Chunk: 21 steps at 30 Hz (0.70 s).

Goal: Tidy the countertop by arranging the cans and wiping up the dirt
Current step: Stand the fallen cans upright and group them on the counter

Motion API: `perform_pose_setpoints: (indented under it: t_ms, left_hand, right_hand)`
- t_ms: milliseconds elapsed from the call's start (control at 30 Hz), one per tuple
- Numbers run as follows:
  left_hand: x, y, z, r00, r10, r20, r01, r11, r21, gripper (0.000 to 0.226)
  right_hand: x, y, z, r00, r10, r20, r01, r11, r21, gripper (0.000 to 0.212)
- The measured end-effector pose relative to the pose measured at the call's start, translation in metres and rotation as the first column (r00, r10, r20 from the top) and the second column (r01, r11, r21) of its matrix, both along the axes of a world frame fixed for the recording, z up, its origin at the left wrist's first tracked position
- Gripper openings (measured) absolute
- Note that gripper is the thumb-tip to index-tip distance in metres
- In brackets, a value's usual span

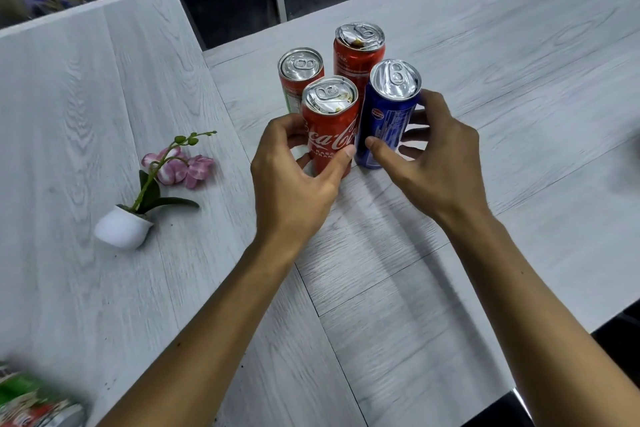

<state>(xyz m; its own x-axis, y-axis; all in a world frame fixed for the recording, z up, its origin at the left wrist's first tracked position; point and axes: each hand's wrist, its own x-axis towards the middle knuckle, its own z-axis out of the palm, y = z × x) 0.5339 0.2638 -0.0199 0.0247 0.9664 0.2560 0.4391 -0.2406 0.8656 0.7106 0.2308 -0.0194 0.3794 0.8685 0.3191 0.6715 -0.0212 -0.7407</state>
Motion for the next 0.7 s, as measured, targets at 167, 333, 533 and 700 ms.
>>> perform_pose_setpoints:
  t_ms: [167, 333, 533, 700]
  left_hand:
    - [0.001, -0.002, -0.002, 1.000, -0.006, 0.013, 0.006, 1.000, -0.004, 0.066]
    - [0.001, -0.005, -0.003, 1.000, 0.001, 0.007, -0.001, 1.000, 0.006, 0.067]
    - [-0.010, -0.015, -0.010, 1.000, 0.006, -0.023, -0.007, 1.000, -0.022, 0.077]
    - [-0.023, -0.036, -0.018, 0.991, 0.003, -0.137, -0.011, 0.998, -0.056, 0.075]
  right_hand:
    - [0.000, 0.001, -0.002, 1.000, 0.012, 0.011, -0.011, 1.000, -0.021, 0.073]
    - [0.001, -0.003, 0.000, 0.997, -0.005, 0.071, 0.010, 0.997, -0.076, 0.078]
    - [0.004, -0.022, 0.001, 0.993, -0.014, 0.117, 0.038, 0.978, -0.203, 0.085]
    - [0.003, -0.043, -0.003, 0.981, 0.002, 0.194, 0.055, 0.956, -0.288, 0.076]
